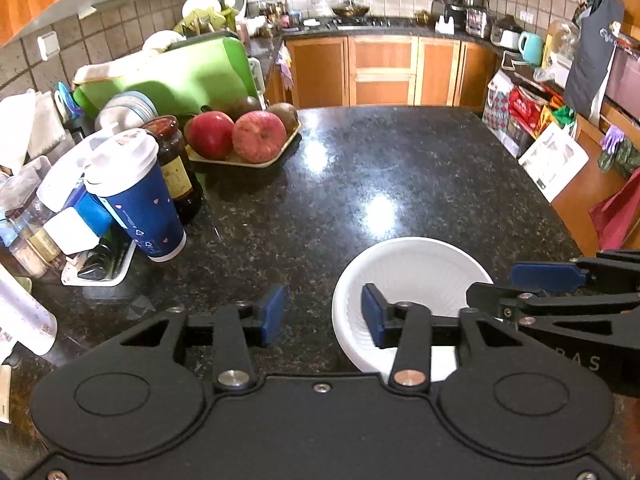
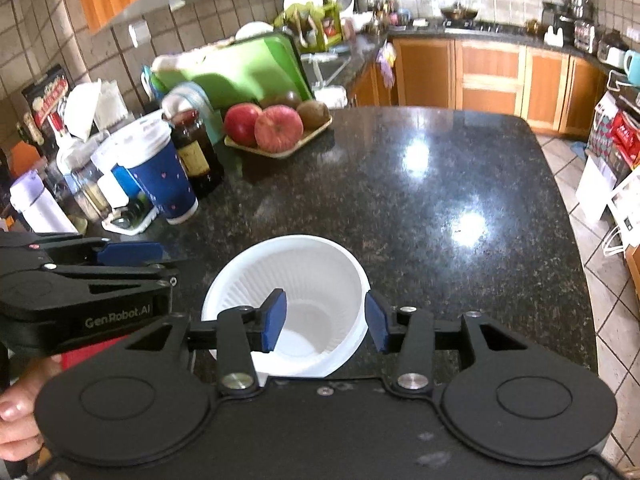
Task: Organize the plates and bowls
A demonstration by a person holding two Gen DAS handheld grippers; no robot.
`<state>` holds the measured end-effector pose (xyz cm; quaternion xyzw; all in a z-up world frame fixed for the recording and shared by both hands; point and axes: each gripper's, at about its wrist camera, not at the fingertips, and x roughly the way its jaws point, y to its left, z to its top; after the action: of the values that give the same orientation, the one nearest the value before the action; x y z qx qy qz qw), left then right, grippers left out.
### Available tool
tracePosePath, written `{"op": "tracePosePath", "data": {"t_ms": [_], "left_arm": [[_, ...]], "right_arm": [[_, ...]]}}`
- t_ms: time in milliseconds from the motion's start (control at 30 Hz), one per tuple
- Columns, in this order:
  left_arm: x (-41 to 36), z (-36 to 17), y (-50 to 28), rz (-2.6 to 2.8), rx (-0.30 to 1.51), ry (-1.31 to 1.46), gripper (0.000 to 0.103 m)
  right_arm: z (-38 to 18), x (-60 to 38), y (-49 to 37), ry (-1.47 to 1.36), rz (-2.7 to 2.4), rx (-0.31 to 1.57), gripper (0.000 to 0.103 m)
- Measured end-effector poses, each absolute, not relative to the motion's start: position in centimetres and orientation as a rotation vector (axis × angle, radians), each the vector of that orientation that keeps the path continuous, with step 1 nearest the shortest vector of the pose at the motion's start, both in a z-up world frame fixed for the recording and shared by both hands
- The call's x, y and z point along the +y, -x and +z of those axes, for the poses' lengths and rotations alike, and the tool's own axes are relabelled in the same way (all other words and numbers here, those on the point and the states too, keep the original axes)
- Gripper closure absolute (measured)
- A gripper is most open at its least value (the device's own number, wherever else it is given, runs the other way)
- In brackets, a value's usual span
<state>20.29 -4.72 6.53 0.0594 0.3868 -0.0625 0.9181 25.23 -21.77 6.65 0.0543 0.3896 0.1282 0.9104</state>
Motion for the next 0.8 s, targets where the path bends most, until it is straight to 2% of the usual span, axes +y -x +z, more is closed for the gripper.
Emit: {"op": "tracePosePath", "data": {"t_ms": [167,233,333,467,533,567,600,800], "left_arm": [[-4.8,6.6,-18.8,-0.115,0.724,-0.123,0.046],[-4.7,6.5,-18.1,-0.113,0.689,-0.117,0.044],[-4.4,6.4,-17.1,-0.124,0.648,-0.100,0.043],[-3.8,6.1,-15.9,-0.125,0.598,-0.069,0.043],[-3.5,5.8,-15.3,-0.125,0.583,-0.056,0.040],[-3.3,5.7,-15.2,-0.131,0.577,-0.049,0.035],[-3.2,5.6,-15.1,-0.138,0.571,-0.037,0.031],[-2.2,4.5,-14.4,-0.123,0.537,0.037,0.031]], "right_arm": [[6.3,-22.1,-23.4,-0.125,0.240,0.690,0.044],[6.1,-22.1,-22.5,-0.115,0.219,0.633,0.033],[5.9,-22.1,-21.2,-0.107,0.162,0.542,0.025],[5.6,-22.3,-19.2,-0.128,0.108,0.392,0.019],[5.3,-22.4,-18.0,-0.155,0.085,0.315,0.018],[5.2,-22.5,-17.6,-0.177,0.070,0.278,0.017],[5.1,-22.5,-17.3,-0.187,0.061,0.262,0.017],[4.5,-22.1,-17.4,-0.179,0.059,0.274,0.017]]}}
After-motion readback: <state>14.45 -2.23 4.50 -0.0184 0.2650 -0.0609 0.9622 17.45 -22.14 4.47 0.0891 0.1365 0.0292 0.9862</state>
